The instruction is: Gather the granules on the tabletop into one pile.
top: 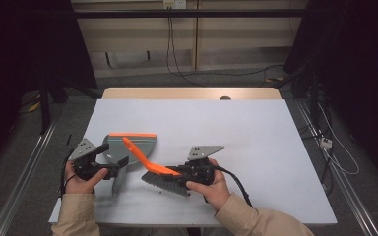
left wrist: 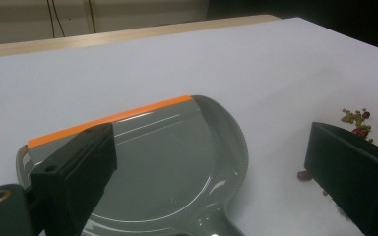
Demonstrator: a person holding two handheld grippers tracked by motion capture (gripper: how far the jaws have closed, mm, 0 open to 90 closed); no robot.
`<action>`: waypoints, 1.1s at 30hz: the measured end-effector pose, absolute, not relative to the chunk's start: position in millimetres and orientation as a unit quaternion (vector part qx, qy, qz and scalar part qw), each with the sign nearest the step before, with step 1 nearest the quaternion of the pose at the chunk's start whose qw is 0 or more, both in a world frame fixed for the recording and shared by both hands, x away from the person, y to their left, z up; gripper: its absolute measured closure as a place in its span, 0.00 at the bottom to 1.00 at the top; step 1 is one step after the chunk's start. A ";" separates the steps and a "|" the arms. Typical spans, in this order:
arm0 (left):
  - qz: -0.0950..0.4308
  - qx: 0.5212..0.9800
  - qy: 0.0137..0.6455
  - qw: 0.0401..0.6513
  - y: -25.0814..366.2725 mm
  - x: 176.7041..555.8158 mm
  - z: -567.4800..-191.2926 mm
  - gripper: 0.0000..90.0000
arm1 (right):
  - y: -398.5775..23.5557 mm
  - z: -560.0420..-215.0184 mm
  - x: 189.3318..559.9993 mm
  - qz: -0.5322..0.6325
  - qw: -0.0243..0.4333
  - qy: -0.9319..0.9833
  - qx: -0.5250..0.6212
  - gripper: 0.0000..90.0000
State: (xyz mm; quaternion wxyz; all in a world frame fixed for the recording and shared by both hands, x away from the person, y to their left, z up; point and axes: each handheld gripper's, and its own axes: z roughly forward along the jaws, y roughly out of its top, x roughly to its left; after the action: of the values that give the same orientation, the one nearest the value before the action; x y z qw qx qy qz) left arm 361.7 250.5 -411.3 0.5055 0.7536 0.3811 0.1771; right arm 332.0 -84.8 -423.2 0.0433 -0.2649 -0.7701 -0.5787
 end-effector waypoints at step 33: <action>0.182 0.753 0.382 0.504 252.6 361.5 -411.0 0.07 | -85.2 -453.3 345.1 -0.540 0.052 -0.761 -0.356 0.78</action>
State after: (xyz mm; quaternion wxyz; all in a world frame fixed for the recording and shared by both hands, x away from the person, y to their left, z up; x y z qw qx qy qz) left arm 361.5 252.6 -411.0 0.5043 0.7531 0.3816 0.1817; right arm 345.1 -85.2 -453.3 0.0516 -0.3565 -0.7608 -0.5399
